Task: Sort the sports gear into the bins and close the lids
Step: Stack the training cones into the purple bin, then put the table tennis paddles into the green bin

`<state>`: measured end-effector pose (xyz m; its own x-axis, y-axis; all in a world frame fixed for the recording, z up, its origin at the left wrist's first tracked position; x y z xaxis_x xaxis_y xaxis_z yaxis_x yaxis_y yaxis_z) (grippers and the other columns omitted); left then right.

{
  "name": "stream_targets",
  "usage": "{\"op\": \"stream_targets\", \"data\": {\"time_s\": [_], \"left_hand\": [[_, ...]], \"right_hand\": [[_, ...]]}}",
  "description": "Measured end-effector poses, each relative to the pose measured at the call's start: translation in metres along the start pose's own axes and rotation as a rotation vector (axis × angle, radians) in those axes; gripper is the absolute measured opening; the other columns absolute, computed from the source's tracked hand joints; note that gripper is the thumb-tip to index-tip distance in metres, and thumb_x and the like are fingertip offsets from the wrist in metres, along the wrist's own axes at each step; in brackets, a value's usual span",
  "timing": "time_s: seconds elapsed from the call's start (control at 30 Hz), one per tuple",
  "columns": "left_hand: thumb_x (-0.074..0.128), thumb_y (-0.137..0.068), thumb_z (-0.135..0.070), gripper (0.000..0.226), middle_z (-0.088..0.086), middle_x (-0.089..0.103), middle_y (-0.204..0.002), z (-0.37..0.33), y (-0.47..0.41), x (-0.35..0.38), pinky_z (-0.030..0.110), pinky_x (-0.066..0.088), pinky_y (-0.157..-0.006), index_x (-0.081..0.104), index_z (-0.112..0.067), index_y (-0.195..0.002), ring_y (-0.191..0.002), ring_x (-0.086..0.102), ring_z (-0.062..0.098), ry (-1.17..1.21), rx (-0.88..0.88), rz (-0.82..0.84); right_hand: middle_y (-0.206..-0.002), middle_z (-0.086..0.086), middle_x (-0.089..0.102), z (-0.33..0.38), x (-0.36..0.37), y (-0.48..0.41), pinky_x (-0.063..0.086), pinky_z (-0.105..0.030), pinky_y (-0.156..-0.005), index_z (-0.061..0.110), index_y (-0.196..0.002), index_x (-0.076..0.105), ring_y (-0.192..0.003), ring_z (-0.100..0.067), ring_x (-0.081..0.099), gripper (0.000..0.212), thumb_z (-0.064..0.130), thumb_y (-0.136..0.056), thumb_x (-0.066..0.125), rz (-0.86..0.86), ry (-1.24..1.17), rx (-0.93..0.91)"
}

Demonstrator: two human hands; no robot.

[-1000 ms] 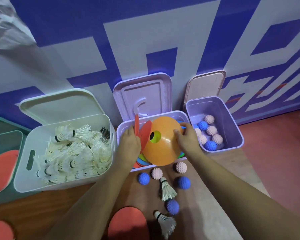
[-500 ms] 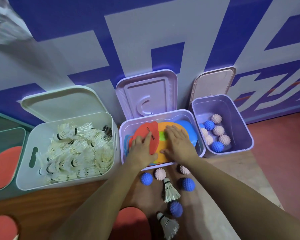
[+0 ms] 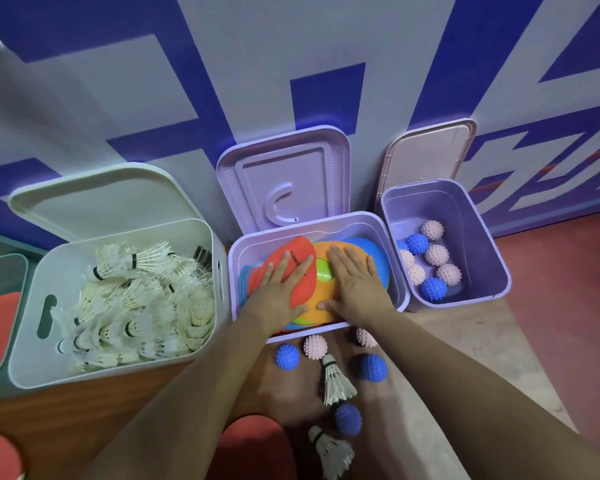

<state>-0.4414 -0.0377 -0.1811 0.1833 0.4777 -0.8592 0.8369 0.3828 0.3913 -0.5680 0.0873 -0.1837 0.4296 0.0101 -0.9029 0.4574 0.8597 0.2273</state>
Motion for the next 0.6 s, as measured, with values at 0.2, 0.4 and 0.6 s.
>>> {"op": "stream_targets", "data": {"time_s": [0.2, 0.4, 0.6], "left_hand": [[0.043, -0.082, -0.077, 0.087, -0.012, -0.036, -0.153, -0.015, 0.003, 0.014, 0.058, -0.002, -0.115, -0.024, -0.062, -0.136, -0.145, -0.024, 0.019, 0.089, -0.137, 0.018], [0.039, -0.087, -0.071, 0.079, -0.011, -0.033, -0.155, -0.015, 0.0, 0.017, 0.061, 0.002, -0.115, -0.025, -0.064, -0.133, -0.147, -0.019, 0.019, 0.093, -0.148, 0.027], [0.052, -0.09, -0.058, 0.079, 0.006, 0.016, -0.16, -0.006, 0.031, -0.033, 0.034, 0.016, -0.119, 0.02, -0.021, -0.153, -0.147, 0.018, 0.021, 0.246, -0.054, -0.033]], "right_hand": [[-0.164, 0.007, -0.005, 0.0, 0.001, -0.005, -0.01, -0.049, -0.12, 0.023, -0.156, -0.002, -0.15, -0.015, -0.013, 0.1, 0.051, -0.084, 0.062, 0.041, 0.004, 0.014], [-0.164, 0.006, -0.002, 0.004, -0.005, -0.002, -0.008, -0.048, -0.12, 0.021, -0.156, 0.002, -0.15, -0.016, -0.009, 0.101, 0.053, -0.082, 0.063, 0.035, -0.015, 0.031], [-0.163, -0.011, 0.008, 0.029, -0.032, 0.022, 0.004, -0.045, -0.121, 0.011, -0.154, 0.017, -0.151, -0.024, 0.003, 0.09, 0.046, -0.086, 0.063, -0.048, -0.103, 0.071]]}}
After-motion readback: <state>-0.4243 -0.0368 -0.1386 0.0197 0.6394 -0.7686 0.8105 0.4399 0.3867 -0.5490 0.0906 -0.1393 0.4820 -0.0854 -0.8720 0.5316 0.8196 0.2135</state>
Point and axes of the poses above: each hand's wrist, its own y-axis away from the middle knuckle, its own x-axis out of the palm, z = x × y, the point moved 5 cm from there along -y, towards the middle knuckle
